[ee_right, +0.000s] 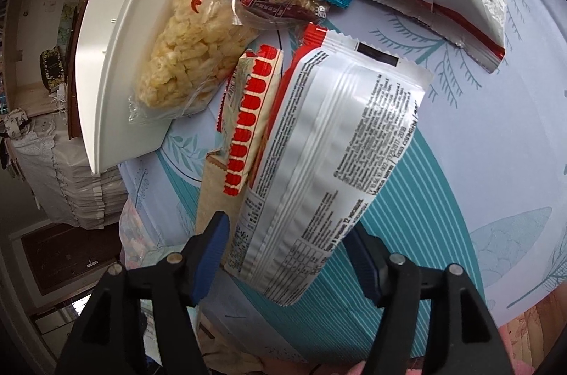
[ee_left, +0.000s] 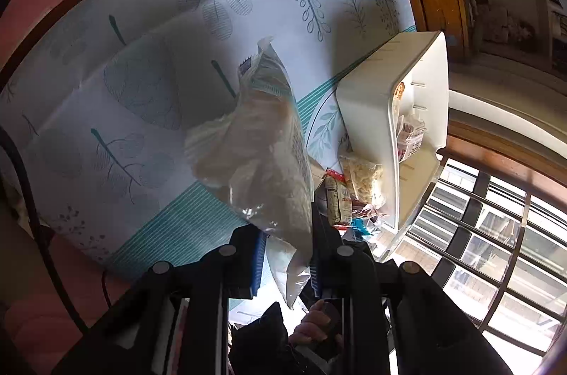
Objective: Organize snacks
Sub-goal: 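Lift both white bags off the table and carry them toward the tray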
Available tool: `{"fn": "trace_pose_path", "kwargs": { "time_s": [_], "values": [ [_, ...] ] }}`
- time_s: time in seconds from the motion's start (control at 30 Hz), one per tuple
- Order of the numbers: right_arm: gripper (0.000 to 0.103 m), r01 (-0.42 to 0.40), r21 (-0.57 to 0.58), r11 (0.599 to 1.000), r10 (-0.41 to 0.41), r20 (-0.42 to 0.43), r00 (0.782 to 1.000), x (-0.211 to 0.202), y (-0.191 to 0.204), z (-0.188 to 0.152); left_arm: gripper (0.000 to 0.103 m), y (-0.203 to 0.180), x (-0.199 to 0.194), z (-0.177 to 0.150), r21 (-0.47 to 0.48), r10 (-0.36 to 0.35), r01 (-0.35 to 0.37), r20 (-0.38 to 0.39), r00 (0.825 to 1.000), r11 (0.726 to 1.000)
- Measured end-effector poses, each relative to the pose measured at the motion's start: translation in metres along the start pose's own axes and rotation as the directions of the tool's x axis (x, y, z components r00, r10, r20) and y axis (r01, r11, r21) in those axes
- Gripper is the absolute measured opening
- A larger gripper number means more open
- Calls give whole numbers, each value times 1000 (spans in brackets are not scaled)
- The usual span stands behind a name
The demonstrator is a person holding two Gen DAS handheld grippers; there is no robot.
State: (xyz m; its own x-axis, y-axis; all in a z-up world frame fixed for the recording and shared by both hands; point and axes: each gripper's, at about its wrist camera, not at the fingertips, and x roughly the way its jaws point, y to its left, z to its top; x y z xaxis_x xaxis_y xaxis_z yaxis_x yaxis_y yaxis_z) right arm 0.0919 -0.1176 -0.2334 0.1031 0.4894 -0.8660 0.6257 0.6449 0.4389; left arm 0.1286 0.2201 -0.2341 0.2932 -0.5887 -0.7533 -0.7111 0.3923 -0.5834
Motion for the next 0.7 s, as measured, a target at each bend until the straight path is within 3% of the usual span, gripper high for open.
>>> {"fn": "trace_pose_path", "kwargs": {
  "time_s": [0.33,0.47,0.7],
  "values": [
    [61,23,20,1000,-23,-2,1000,8,2,4,19,-27,-19,-11,157,-70,62,47,996,986],
    [55,-9,-12,1000,9,1,1000,2,-7,4,19,-35,-27,-21,211,-89,75,59,994,975],
    [53,-15,-12,1000,15,-20,1000,-9,-34,-4,19,-44,-41,-44,283,-122,93,88,989,955]
  ]
}}
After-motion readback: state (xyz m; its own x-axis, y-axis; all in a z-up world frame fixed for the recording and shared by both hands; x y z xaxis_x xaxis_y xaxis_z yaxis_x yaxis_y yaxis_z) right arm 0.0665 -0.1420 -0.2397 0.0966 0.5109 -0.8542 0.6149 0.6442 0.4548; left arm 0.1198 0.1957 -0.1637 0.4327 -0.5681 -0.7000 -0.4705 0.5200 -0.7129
